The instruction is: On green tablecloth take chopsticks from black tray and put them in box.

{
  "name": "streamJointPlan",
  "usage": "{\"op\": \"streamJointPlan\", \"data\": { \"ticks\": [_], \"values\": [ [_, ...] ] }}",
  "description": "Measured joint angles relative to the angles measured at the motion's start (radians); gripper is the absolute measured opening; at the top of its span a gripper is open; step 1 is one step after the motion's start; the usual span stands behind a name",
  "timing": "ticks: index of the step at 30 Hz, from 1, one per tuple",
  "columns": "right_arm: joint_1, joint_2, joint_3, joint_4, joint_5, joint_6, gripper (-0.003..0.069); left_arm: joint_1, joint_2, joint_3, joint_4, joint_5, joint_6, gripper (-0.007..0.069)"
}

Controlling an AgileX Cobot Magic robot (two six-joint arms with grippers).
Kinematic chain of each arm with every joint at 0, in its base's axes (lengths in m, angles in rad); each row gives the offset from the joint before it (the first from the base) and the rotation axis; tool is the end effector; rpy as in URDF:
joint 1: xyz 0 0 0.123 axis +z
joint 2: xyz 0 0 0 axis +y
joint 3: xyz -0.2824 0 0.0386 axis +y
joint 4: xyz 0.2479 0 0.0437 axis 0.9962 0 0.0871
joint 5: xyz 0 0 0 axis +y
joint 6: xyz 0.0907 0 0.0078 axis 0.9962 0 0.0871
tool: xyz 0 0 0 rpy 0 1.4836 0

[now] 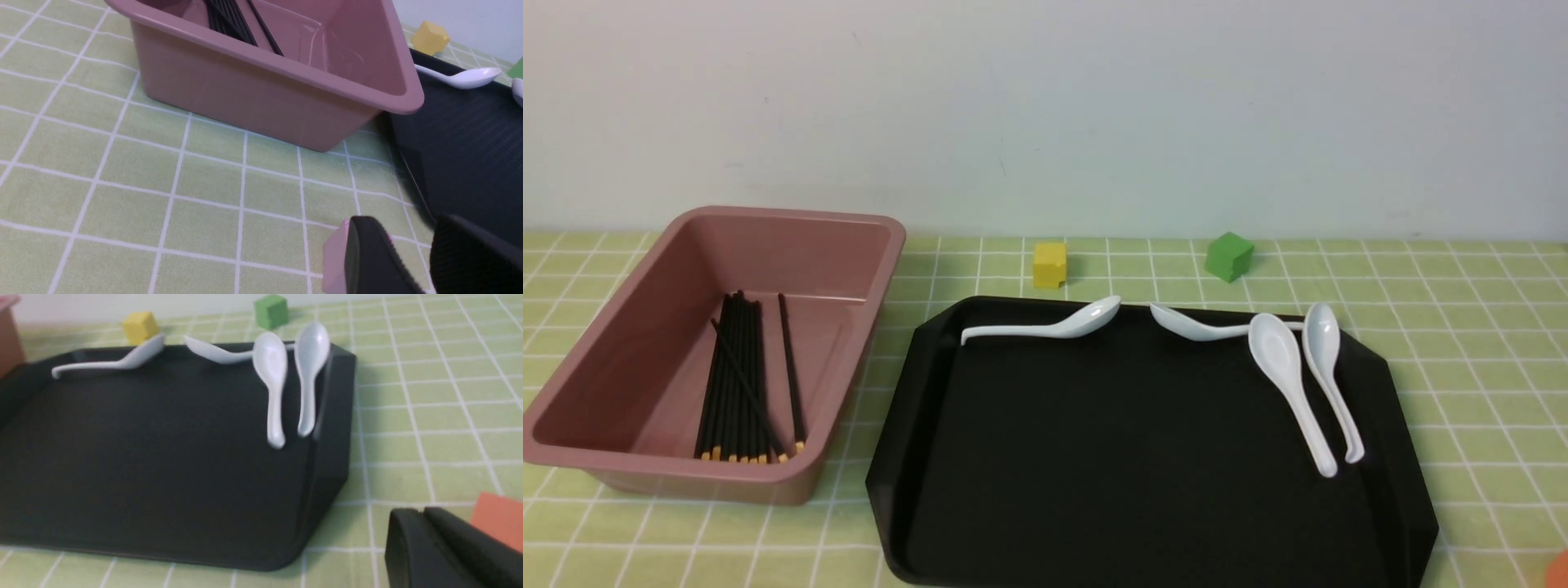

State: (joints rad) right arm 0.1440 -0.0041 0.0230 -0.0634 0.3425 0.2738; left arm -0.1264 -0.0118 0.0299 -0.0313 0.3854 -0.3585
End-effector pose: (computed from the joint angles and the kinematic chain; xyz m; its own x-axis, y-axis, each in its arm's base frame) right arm 0.0534 0.0058 0.1747 -0.2874 0.1729 -0.9421 -0.0636 0.9779 0.1989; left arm 0.0517 -0.0077 0.1690 -0.3374 -0.3380 -0.8786 0.0104 0.9319 -0.3625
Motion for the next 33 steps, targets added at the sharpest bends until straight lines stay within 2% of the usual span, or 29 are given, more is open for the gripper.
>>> {"op": "streamJointPlan", "data": {
  "ticks": [10, 33],
  "values": [
    [-0.105, -0.005, -0.008, -0.001, 0.041, 0.000, 0.0077, 0.000, 0.000, 0.000, 0.000, 0.000, 0.000, 0.0238],
    [-0.105, -0.005, -0.008, -0.003, 0.042, 0.000, 0.0106, 0.000, 0.000, 0.000, 0.000, 0.000, 0.000, 0.0238]
  ]
}}
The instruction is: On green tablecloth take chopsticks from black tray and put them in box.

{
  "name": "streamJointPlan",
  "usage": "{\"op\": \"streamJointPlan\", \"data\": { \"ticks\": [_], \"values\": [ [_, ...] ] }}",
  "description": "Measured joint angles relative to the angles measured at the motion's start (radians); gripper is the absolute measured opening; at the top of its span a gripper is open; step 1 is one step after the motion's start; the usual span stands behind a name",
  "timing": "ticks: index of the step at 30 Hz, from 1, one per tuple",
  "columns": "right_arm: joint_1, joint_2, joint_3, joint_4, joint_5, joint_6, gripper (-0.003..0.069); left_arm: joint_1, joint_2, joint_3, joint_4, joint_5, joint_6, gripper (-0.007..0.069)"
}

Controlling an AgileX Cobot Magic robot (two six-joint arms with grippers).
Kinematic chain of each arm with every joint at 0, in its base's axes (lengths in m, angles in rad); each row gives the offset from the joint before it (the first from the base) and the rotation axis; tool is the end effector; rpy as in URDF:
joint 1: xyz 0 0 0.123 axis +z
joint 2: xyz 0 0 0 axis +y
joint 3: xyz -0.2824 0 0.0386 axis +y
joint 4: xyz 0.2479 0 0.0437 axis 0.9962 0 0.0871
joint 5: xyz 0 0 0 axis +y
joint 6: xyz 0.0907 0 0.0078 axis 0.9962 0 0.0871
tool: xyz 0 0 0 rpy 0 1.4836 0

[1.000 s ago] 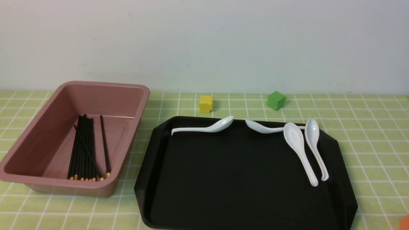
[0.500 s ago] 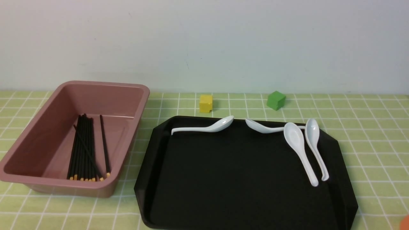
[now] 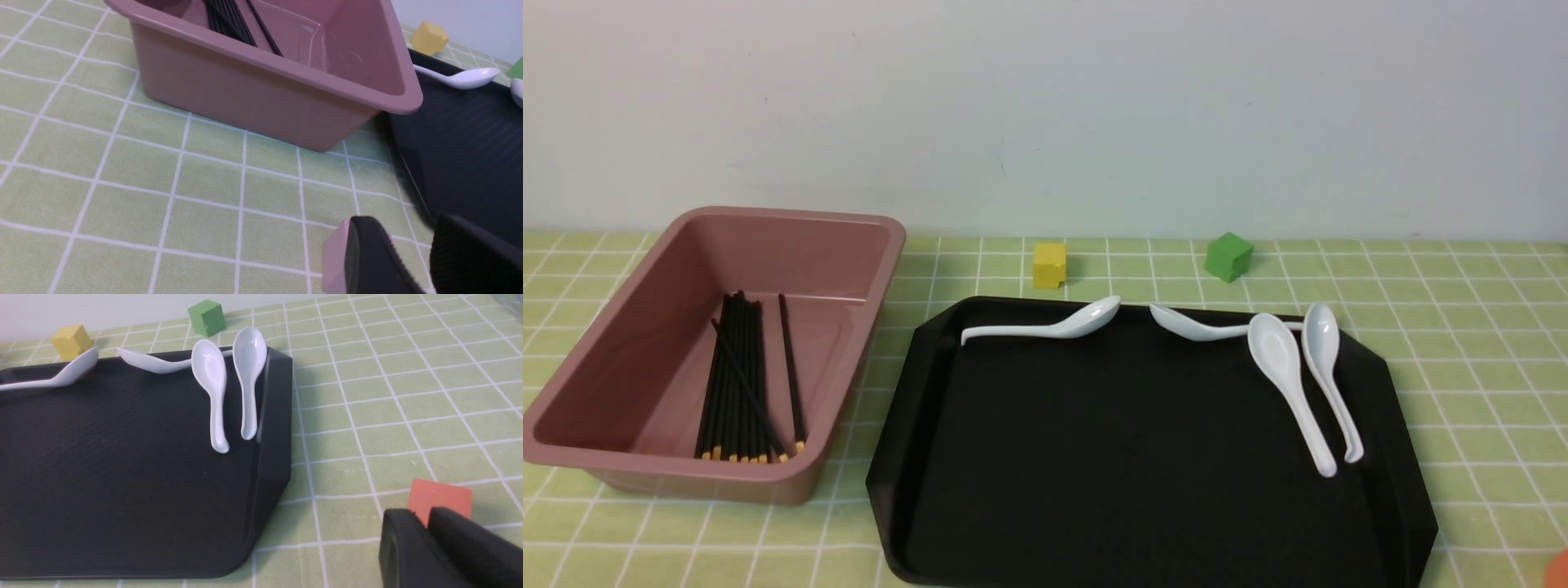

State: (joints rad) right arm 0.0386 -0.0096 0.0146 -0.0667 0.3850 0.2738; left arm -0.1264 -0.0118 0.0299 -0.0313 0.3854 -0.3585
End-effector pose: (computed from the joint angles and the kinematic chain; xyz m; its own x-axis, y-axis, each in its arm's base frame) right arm 0.0523 -0.0003 0.1742 -0.2937 0.1991 -0.9349 0.0482 0.9799 0.1936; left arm 0.0517 -0.0077 0.1690 -0.3374 -0.3380 -0.8786 0.0104 0.9319 -0.3625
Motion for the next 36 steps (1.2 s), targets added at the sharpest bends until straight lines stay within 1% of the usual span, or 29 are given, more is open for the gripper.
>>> {"op": "streamJointPlan", "data": {
  "ticks": [36],
  "values": [
    [0.000, 0.000, 0.000, -0.001, 0.002, 0.000, 0.0127, 0.000, 0.000, 0.000, 0.000, 0.000, 0.000, 0.0238]
  ]
}}
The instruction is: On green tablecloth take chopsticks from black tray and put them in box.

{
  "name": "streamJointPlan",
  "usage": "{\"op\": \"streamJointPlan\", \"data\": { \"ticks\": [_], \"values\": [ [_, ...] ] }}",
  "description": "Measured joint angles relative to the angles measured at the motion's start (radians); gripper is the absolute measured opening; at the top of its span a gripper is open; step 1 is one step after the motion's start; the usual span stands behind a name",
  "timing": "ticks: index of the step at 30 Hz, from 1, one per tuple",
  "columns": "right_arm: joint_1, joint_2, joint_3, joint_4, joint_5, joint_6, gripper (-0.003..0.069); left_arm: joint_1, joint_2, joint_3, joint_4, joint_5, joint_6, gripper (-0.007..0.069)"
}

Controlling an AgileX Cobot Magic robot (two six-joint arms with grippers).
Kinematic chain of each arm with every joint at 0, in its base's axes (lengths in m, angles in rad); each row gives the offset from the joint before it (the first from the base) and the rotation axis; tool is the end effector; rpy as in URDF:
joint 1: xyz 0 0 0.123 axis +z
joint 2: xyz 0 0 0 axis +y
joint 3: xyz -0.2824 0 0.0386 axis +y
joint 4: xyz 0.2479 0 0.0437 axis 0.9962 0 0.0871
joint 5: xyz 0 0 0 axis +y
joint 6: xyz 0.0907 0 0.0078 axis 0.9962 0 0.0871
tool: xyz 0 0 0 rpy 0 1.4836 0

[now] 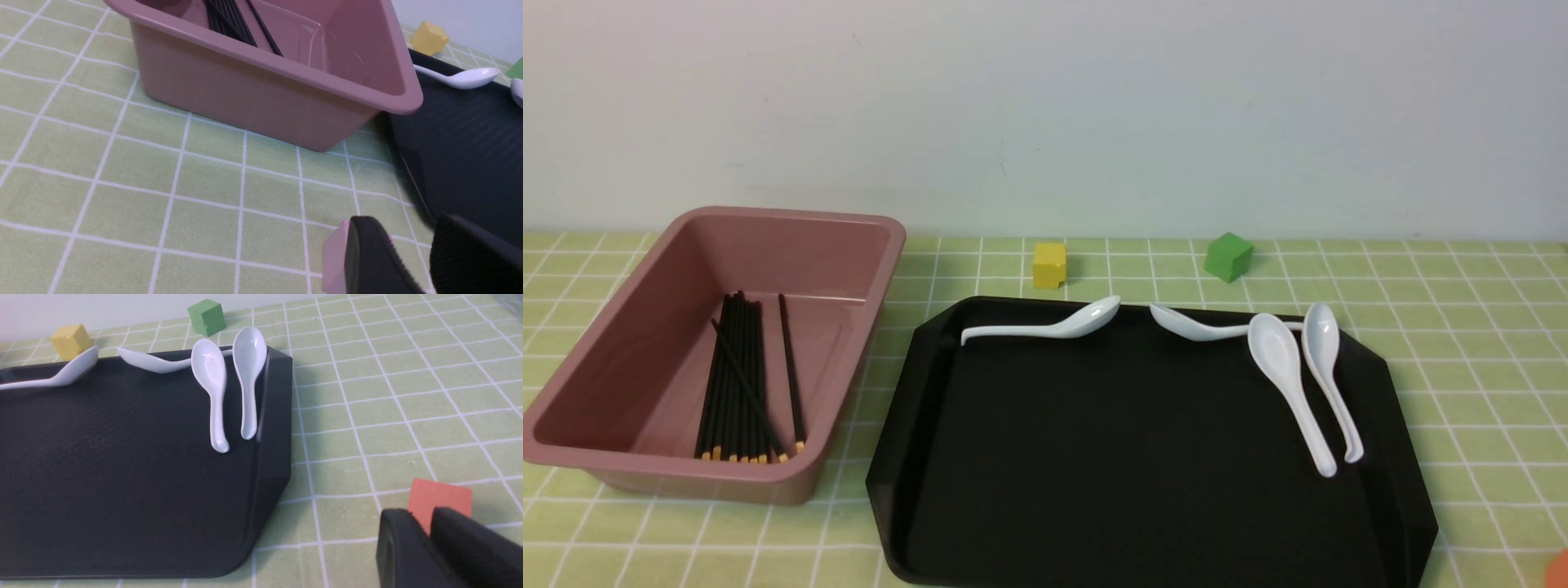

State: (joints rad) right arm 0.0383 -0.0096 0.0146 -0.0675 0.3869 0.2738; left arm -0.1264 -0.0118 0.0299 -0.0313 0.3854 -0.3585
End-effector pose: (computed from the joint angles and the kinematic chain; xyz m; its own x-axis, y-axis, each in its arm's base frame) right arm 0.0522 -0.0003 0.1740 -0.2953 0.1985 -0.9346 0.0490 0.9800 0.1927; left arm 0.0517 -0.0077 0.1690 -0.3374 -0.3380 -0.8786 0.0104 0.9319 -0.3625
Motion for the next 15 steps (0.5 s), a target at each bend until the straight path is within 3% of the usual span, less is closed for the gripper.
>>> {"op": "streamJointPlan", "data": {
  "ticks": [15],
  "values": [
    [0.000, 0.000, 0.000, 0.000, 0.000, 0.000, 0.0134, 0.000, 0.000, 0.000, 0.000, 0.000, 0.000, 0.0238]
  ]
}}
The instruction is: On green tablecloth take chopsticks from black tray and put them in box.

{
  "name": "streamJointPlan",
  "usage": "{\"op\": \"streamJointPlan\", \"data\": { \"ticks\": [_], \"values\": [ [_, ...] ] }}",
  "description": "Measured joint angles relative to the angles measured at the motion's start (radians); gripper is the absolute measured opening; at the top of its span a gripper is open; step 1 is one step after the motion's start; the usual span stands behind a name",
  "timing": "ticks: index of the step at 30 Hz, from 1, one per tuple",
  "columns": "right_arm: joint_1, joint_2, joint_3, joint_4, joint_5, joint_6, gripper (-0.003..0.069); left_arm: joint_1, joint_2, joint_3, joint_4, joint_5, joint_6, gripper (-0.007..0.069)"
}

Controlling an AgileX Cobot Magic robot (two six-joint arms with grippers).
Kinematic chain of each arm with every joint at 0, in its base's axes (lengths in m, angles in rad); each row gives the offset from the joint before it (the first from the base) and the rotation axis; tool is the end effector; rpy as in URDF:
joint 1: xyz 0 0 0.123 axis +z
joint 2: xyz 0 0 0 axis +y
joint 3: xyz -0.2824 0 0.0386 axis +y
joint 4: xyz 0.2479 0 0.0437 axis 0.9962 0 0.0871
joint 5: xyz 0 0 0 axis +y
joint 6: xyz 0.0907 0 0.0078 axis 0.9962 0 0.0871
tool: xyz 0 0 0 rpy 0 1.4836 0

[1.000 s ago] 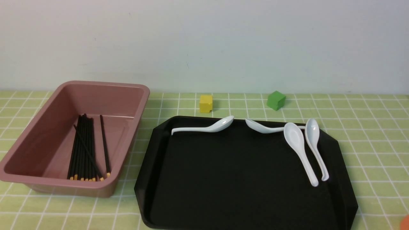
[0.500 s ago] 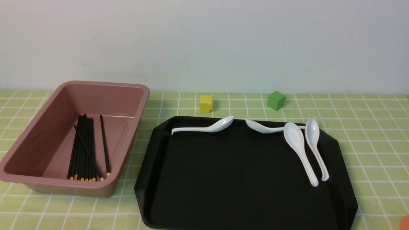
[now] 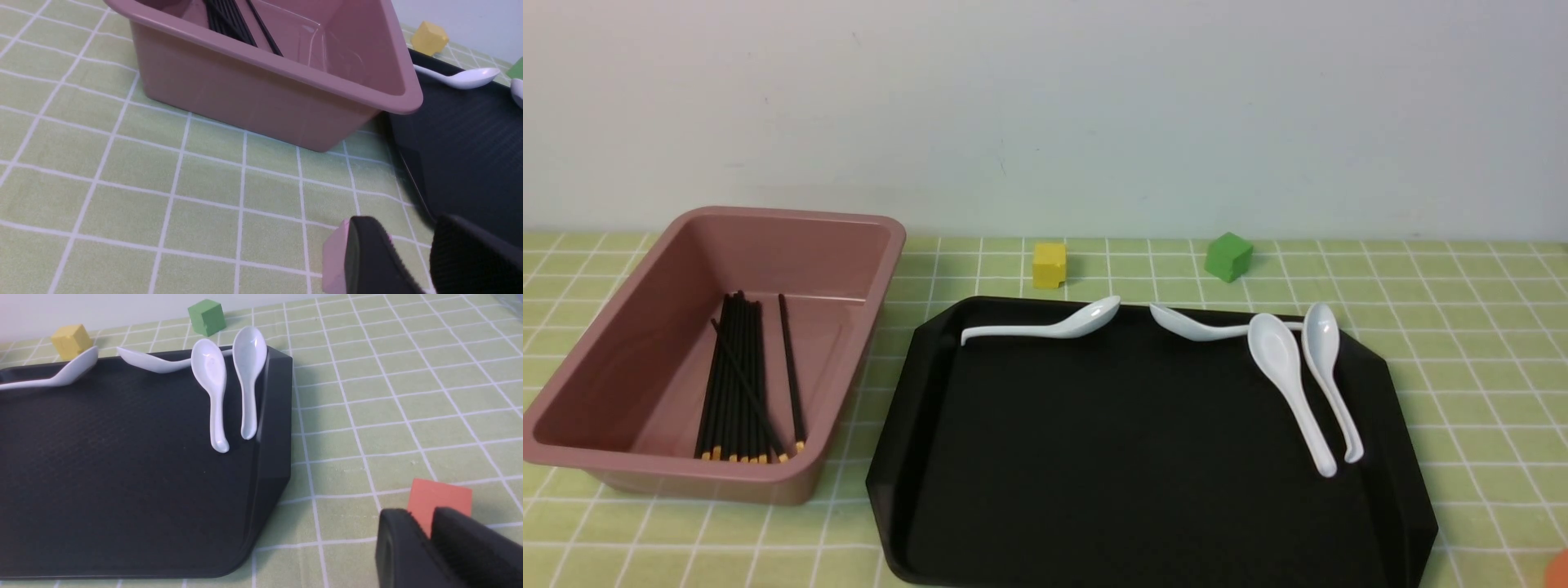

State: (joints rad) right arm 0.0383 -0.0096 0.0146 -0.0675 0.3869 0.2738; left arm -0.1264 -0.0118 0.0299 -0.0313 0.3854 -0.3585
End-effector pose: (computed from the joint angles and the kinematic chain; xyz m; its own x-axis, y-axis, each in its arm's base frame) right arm 0.0522 -0.0003 0.1740 -0.2953 0.1985 -0.9346 0.0490 0.9800 0.1927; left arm 0.0517 -0.0077 0.1690 -0.3374 -0.3380 -0.8786 0.0104 0.9319 -0.3625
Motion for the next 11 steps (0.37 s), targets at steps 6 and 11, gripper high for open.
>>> {"op": "streamJointPlan", "data": {
  "ticks": [6, 11],
  "values": [
    [0.000, 0.000, 0.000, 0.000, 0.000, 0.000, 0.0141, 0.000, 0.000, 0.000, 0.000, 0.000, 0.000, 0.0238],
    [0.000, 0.000, 0.000, 0.000, 0.000, 0.000, 0.0148, 0.000, 0.000, 0.000, 0.000, 0.000, 0.000, 0.0238]
  ]
}}
